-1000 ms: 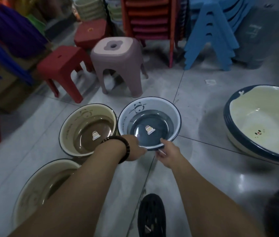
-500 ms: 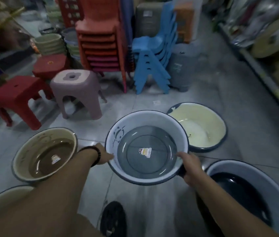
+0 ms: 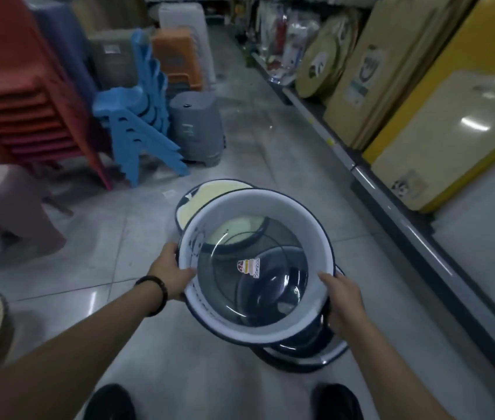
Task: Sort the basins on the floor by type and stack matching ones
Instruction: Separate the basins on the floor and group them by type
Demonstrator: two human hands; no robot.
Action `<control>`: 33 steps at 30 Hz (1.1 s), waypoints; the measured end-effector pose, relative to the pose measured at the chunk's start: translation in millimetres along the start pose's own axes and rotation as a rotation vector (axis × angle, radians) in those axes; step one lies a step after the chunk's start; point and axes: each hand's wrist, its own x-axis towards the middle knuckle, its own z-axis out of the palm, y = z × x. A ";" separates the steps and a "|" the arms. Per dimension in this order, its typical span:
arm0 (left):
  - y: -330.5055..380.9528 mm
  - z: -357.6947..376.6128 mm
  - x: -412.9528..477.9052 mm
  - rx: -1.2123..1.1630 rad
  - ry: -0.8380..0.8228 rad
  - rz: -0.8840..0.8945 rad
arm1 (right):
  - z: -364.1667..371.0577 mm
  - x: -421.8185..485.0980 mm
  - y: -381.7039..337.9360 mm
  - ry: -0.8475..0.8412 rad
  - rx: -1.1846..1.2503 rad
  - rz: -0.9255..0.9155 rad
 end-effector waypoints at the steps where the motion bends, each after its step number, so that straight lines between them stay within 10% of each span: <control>1: 0.4 19.4 1.7 0.007 -0.009 0.010 | -14.1 4.9 3.4 0.035 -0.023 -0.020; 10: -30.8 147.6 25.9 0.057 -0.069 0.075 | -75.5 20.6 57.1 0.349 -0.215 -0.084; 33: -54.4 204.2 115.7 0.328 -0.151 0.002 | -76.7 61.6 93.0 0.335 -0.698 0.199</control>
